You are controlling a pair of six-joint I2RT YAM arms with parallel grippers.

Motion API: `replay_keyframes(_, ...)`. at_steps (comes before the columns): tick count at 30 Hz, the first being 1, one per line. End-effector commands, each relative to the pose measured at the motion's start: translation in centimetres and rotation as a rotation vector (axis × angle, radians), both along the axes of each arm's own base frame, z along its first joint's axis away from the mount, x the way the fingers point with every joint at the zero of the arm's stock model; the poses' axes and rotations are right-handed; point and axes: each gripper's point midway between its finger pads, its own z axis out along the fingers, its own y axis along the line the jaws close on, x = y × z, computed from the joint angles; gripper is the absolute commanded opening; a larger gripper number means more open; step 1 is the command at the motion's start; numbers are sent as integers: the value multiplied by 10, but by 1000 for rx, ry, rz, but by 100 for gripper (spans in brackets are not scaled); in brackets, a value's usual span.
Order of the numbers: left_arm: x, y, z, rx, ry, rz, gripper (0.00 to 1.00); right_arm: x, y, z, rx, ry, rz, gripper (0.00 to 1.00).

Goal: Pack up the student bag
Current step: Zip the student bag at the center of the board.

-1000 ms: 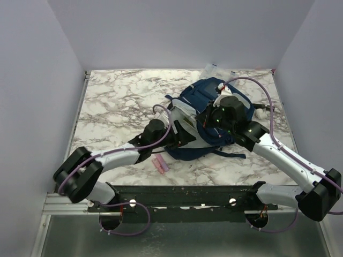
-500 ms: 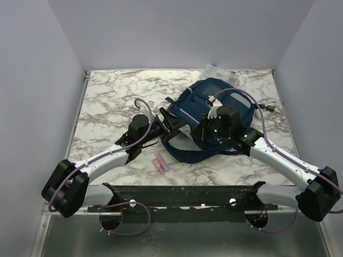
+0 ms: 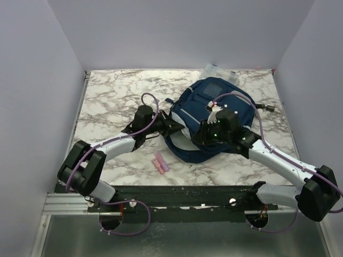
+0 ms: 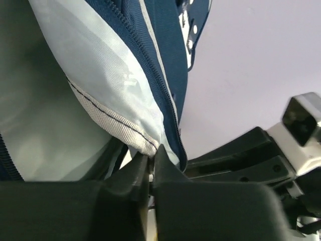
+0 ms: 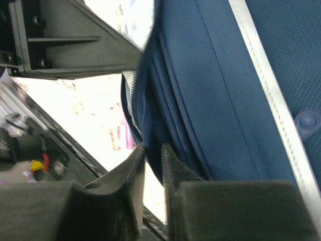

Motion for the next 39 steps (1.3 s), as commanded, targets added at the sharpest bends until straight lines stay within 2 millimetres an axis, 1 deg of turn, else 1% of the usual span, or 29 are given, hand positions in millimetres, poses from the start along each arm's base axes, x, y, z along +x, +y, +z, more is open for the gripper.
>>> replay_keyframes(1,32,14,47,-54,-163,4,0,11,-19,-7,-78,-40,-89,34)
replay_keyframes(2,37,20,49,-64,-153,14,0,16,-28,-6,-92,-54,-147,43)
replay_keyframes(3,41,25,51,-82,-131,20,0,21,-38,-7,-109,-68,-207,59)
replay_keyframes(4,45,29,52,-96,-109,24,0,26,-48,-4,-114,-92,-275,72)
replay_keyframes(5,47,30,52,-112,-86,13,0,30,-57,-4,-105,-106,-317,78)
replay_keyframes(6,49,32,52,-126,-63,7,0,32,-64,-1,-87,-124,-347,80)
replay_keyframes(8,47,31,52,-147,-28,-20,0,38,-85,-2,-67,-143,-432,80)
replay_keyframes(10,48,35,48,-159,17,-22,0,42,-106,-10,-52,-151,-512,81)
replay_keyframes(11,48,37,47,-163,36,-19,0,44,-113,-14,-39,-152,-536,81)
replay_keyframes(13,52,43,46,-164,51,-11,0,42,-123,-28,-11,-136,-576,81)
replay_keyframes(15,57,49,48,-158,44,-7,0,37,-131,-49,-14,-93,-619,80)
replay_keyframes(17,57,52,50,-166,50,-4,0,28,-139,-69,-34,-25,-674,72)
replay_keyframes(19,56,52,54,-169,41,-9,0,19,-144,-85,-51,12,-692,70)
replay_keyframes(21,56,54,57,-178,43,-18,0,15,-146,-90,-49,2,-682,70)
replay_keyframes(22,56,56,59,-184,42,-24,0,14,-145,-89,-42,-10,-677,71)
replay_keyframes(24,59,62,63,-188,31,-25,0,11,-147,-80,-37,-19,-679,71)
replay_keyframes(26,63,69,64,-189,25,-12,0,9,-143,-68,2,-61,-642,75)
replay_keyframes(27,64,72,63,-191,30,-5,0,8,-140,-63,22,-72,-625,79)
replay_keyframes(28,64,74,63,-194,35,0,0,6,-139,-64,29,-64,-622,82)
replay_keyframes(29,65,75,64,-198,38,-1,0,6,-139,-68,23,-46,-624,83)
replay_keyframes(32,66,78,66,-204,35,-4,0,5,-140,-90,-34,33,-646,83)
replay_keyframes(33,67,81,64,-203,38,2,0,6,-138,-93,-45,46,-633,83)
replay_keyframes(34,67,83,63,-204,42,7,0,7,-133,-95,-48,56,-604,83)
replay_keyframes(37,67,85,63,-218,54,8,0,9,-116,-98,-12,71,-529,74)
replay_keyframes(38,67,85,64,-222,49,5,0,9,-107,-95,23,70,-487,72)
replay_keyframes(39,67,85,64,-225,50,4,0,7,-102,-98,34,66,-452,72)
